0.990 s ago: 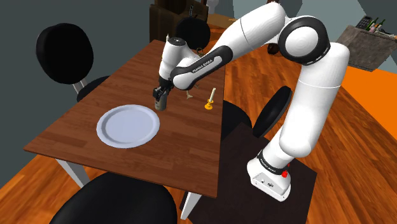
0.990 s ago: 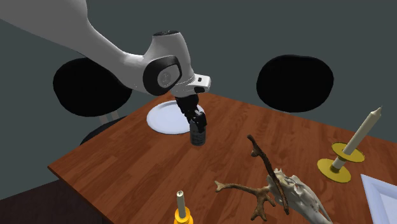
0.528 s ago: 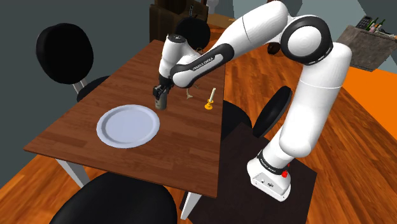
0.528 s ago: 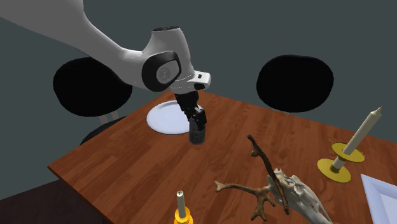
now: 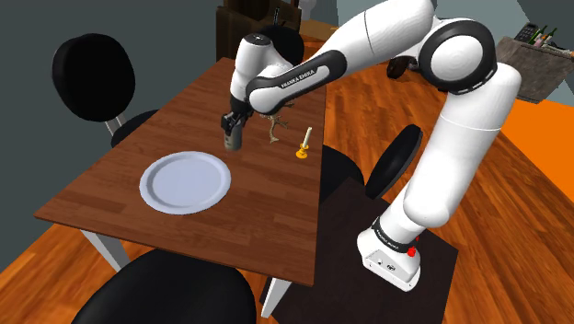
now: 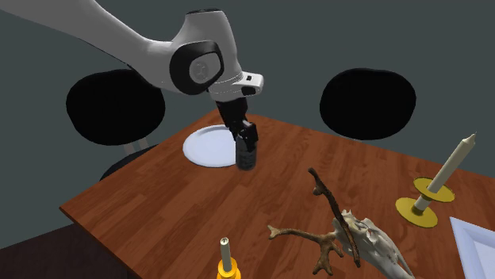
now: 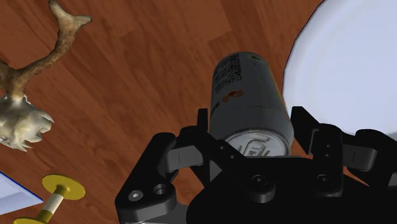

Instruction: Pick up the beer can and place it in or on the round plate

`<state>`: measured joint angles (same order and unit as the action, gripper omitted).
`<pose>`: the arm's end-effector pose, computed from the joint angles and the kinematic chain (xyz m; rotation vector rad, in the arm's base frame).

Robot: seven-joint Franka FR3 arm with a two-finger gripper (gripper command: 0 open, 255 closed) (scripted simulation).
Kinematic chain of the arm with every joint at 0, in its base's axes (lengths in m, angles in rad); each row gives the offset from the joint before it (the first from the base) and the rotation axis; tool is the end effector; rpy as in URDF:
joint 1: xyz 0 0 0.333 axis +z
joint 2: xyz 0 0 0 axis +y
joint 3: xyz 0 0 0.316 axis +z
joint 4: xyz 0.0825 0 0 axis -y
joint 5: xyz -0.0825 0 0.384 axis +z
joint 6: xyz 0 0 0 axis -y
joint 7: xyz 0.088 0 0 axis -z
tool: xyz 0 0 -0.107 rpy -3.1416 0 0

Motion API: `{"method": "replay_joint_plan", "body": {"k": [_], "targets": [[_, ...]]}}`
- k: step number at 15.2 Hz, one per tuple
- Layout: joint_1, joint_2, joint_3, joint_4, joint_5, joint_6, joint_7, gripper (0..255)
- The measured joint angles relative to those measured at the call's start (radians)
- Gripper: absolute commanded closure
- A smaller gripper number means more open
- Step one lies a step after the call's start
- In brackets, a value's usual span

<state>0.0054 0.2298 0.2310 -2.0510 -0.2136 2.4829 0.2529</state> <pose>0.5888 0.1382 0.3505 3.0728 0.1961 0.3521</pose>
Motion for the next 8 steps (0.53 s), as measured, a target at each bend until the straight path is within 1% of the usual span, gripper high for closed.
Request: {"method": "replay_joint_plan", "body": {"k": [6, 8], "targets": [[-0.007, -0.042, 0.008, 0.026, 0.028, -0.066, -0.026, 255], [0.013, -0.034, 0.016, 0.052, 0.018, -0.087, 0.005, 255]]}}
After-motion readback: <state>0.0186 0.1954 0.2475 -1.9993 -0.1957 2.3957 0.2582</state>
